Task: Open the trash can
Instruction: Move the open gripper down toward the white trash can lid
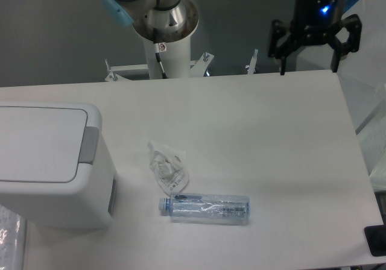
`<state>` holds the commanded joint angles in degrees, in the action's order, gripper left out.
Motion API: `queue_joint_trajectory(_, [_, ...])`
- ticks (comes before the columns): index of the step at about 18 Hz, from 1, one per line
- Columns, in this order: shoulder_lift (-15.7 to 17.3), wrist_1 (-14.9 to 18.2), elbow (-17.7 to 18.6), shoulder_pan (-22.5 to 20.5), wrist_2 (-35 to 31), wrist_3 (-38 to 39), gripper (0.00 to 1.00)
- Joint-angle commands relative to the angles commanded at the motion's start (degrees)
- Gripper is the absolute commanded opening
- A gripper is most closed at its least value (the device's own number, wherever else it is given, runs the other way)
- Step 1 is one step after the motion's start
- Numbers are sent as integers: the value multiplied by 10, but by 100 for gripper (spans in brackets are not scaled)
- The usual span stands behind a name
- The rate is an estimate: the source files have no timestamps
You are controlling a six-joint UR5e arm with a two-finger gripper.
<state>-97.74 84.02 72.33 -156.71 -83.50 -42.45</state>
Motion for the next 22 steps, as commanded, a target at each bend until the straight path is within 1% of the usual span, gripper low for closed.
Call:
queue_joint_trajectory(4, [-1, -1, -6, 8, 9, 10, 100])
queue_joint_trajectory(6, [-2, -3, -6, 11, 19, 49, 100])
queue_joint_trajectory(8, [-4, -34, -4, 11, 68, 82, 100])
queue_joint_trajectory(9, [-3, -44, -1, 10, 86, 96, 100])
queue_joint_trajectory(12, [1, -46, 2, 11, 110, 124, 100])
queue_joint_trajectory(15, [2, -47, 3, 31, 148, 146, 100])
queue_joint_trajectory(18, [1, -49, 3, 54, 170, 210, 100])
queue_joint_trajectory(20, [-1, -62, 15, 75, 174, 245, 100])
queue_joint_trajectory(22, [-1, -89, 33, 92, 174, 264, 100])
